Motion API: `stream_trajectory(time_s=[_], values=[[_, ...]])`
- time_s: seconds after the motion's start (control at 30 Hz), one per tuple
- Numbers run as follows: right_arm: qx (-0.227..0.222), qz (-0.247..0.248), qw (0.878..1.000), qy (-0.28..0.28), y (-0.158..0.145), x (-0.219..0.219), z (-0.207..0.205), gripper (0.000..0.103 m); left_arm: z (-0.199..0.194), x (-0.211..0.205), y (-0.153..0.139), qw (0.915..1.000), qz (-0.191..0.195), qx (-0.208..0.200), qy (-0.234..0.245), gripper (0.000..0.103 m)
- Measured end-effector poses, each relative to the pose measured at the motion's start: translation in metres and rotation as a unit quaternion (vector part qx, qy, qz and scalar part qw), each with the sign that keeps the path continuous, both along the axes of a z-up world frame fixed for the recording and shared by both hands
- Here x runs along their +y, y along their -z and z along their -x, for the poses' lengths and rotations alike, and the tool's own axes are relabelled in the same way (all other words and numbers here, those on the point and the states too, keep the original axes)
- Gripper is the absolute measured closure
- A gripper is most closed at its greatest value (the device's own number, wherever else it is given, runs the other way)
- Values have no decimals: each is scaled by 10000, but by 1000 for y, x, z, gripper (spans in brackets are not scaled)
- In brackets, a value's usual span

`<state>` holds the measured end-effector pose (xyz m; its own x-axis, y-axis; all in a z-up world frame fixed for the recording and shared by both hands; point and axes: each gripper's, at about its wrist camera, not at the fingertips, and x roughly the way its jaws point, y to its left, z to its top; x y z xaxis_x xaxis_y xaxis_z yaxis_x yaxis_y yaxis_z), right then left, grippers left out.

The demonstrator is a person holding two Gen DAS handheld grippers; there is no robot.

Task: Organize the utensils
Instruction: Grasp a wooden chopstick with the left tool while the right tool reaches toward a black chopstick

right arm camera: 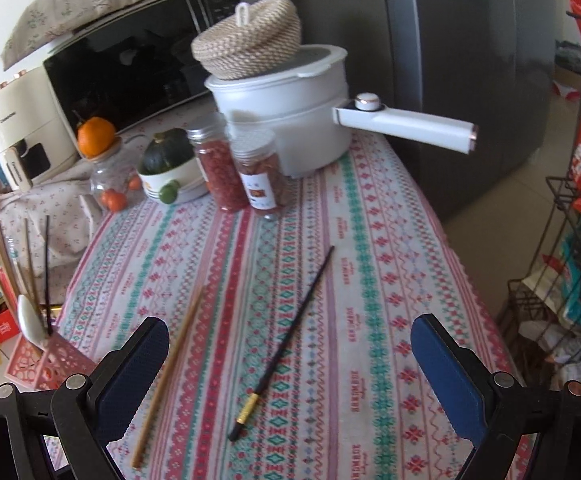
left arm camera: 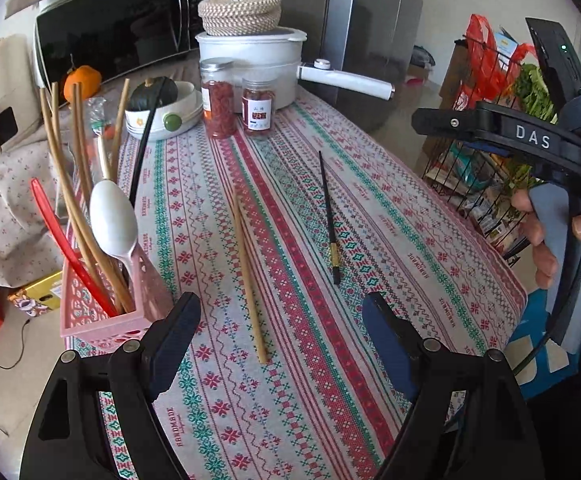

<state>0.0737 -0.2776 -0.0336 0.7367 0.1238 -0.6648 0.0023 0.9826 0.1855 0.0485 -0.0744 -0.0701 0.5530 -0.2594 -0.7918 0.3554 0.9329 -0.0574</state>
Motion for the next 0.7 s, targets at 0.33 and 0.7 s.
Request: stream_trajectory(time_s=[0.33, 0.7], values=[[1514, 236, 9837, 942, 65, -56, -29, 3, -58, -56, 49, 9975, -452, 476, -259, 40], [1782, 93, 9792, 963, 81, -67, -46, 3, -169, -53, 90, 9823, -1193, 784, -1215, 63]])
